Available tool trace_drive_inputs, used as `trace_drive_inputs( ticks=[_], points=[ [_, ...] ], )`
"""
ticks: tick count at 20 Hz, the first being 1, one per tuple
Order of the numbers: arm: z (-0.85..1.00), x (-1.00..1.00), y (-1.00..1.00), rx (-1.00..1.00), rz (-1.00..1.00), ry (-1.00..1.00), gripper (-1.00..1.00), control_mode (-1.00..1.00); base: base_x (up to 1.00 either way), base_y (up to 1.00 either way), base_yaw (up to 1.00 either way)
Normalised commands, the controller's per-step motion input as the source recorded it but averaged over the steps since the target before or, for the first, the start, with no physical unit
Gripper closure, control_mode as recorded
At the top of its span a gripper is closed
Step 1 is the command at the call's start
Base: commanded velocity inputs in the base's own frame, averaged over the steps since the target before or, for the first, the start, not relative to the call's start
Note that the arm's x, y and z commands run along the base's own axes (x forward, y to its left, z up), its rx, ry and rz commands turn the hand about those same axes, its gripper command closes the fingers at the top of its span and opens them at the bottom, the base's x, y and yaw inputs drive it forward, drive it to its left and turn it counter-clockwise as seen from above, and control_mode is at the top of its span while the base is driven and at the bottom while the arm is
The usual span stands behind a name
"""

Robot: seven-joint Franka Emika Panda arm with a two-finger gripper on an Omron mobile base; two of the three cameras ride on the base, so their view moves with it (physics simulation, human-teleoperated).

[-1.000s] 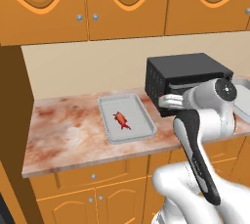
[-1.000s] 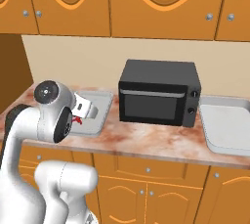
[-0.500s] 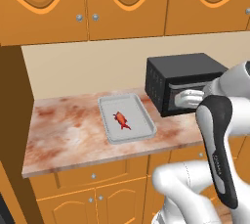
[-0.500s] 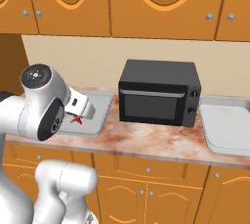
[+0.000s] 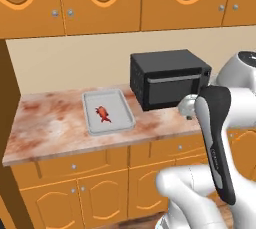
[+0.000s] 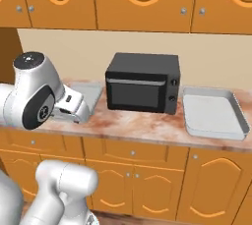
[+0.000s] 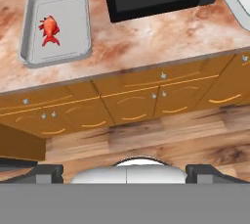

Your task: Place one broccoli and one fish in each tupperware on the nearby counter, to pack two identical lunches.

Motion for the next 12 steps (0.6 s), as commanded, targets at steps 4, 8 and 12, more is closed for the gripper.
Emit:
trace_drive_inputs(
  ticks=[4,8,12],
  points=[
    [0.0,0.0,0.0,0.0,0.0,0.0,-1.0,1.0,-0.6,-1.0,-0.03],
    [0.0,0.0,0.0,0.0,0.0,0.0,-1.0,1.0,-0.45,-1.0,-0.08],
    [0.0,0.0,0.0,0.0,0.0,0.0,-1.0,1.0,-0.52,-1.0,-0.08]
  ],
)
